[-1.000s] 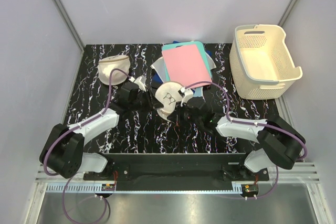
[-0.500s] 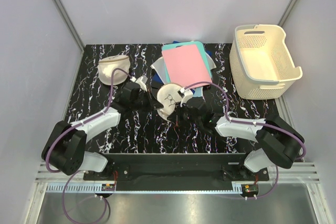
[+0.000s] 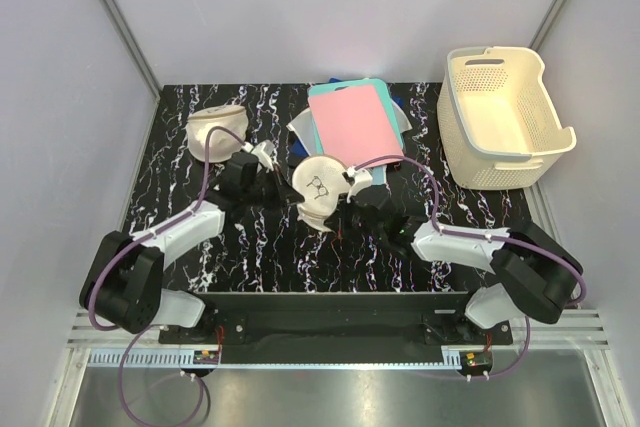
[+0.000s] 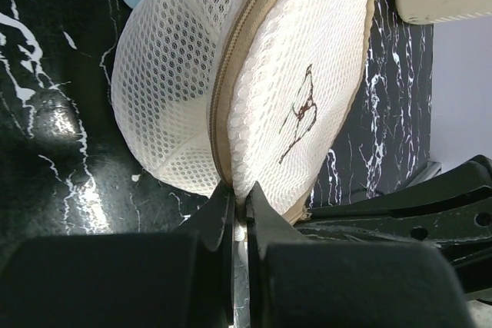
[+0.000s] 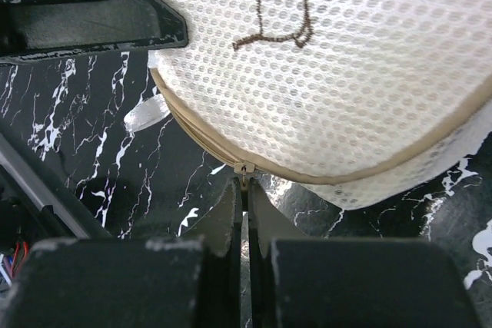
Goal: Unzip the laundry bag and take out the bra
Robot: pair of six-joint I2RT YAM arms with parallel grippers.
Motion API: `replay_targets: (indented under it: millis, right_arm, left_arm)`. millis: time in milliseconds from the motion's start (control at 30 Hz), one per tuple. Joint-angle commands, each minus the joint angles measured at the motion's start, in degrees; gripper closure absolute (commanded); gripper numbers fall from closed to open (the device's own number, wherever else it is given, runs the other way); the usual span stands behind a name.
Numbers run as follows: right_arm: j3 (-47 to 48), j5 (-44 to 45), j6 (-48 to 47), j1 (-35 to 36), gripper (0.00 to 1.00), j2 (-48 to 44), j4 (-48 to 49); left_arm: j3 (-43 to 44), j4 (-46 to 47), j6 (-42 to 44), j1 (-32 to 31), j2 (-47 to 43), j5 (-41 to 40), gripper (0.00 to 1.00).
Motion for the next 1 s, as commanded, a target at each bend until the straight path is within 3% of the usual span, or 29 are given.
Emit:
replay_targets:
  millis: [0, 367, 733, 767, 867, 900, 967]
  right_arm:
    - [-0.12, 5.57, -1.81, 0.36, 1.00, -3.04, -1.85]
    - [-0.21, 7.94, -3.30, 0.36, 1.00, -4.89, -4.31]
    - [0.94, -0.22, -1.28, 0.89, 1.00, -4.27, -2.03]
    - [1.02, -0.23, -1.11, 0.98, 1.00, -4.10, -1.68]
    - [2.16, -1.72, -0.32, 1.33, 1.00, -2.52, -0.89]
    - [2.51, -1.90, 0.21, 1.33, 1.00, -1.56, -0.54]
    - [3.74, -2.07, 1.35, 1.42, 1.00, -0.76, -0.80]
  left_arm:
    - [2.29, -1.47, 4.19, 1.97, -1.38, 0.30, 1.00]
    - [4.57, -5.43, 7.88, 3.29, -1.73, 0.21, 1.00]
    - [13.88, -4.73, 9.03, 2.33, 6.08, 1.79, 1.00]
    - [14.24, -4.72, 9.11, 2.24, 6.61, 1.97, 0.95]
    - [15.29, -4.64, 9.29, 1.53, 8.11, 2.06, 0.66]
    - [15.30, -4.55, 9.29, 1.45, 8.29, 2.14, 0.49]
    - [14.94, -5.16, 9.81, 1.36, 7.77, 1.80, 0.39]
